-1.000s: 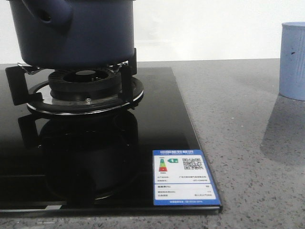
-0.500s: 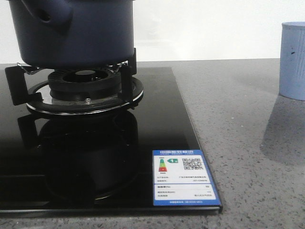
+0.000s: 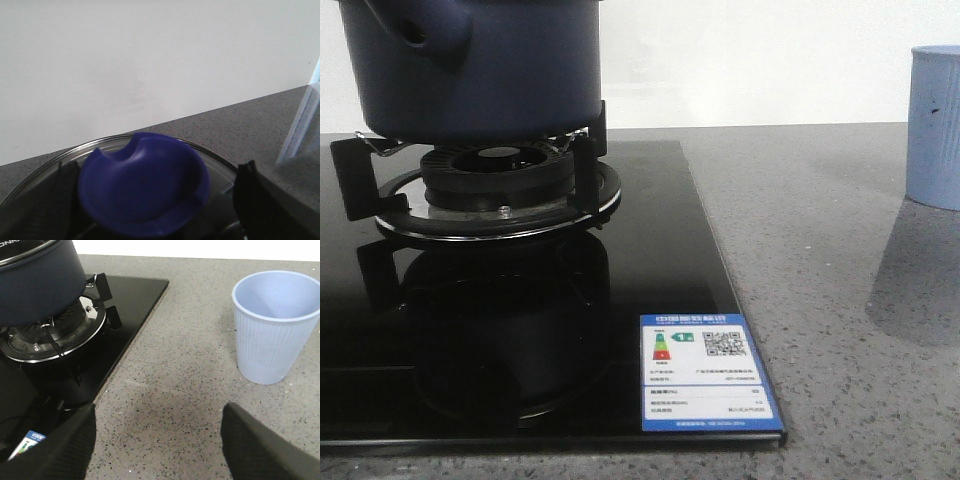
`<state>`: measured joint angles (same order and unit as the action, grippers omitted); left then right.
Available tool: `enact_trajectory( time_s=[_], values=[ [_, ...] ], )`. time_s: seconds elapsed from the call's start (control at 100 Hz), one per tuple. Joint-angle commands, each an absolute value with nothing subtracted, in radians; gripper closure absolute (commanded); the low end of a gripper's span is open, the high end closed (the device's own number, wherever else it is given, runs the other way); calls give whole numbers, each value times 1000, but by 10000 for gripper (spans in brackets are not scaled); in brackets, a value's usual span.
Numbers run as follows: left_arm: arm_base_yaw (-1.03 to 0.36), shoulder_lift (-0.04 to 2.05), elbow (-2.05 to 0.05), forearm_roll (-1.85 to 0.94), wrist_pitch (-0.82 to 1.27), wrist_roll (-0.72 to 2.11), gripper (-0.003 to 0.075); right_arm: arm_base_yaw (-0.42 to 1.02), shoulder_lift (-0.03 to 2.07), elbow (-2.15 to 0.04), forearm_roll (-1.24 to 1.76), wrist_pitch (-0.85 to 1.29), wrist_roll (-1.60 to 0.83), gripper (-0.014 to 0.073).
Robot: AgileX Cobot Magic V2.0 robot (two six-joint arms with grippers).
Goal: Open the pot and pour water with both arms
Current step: 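Close the left gripper on the lid knob and lift the lid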
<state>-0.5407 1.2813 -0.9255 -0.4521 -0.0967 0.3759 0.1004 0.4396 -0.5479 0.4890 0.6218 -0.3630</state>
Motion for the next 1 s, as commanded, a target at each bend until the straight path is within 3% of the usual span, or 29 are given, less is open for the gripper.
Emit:
enact_trajectory(
  time_s=[0.0,0.63,0.99],
  values=[
    [-542,1281,-972,-450,-173,375,158,103,451,-586,512,562,-376,120],
    [-542,1288,-974,-412,-219,375,164,103,451,-586,512,562,-376,120],
    [-542,1288,-974,-409,-222,375,286,103,451,-586,512,562,-376,120]
  ],
)
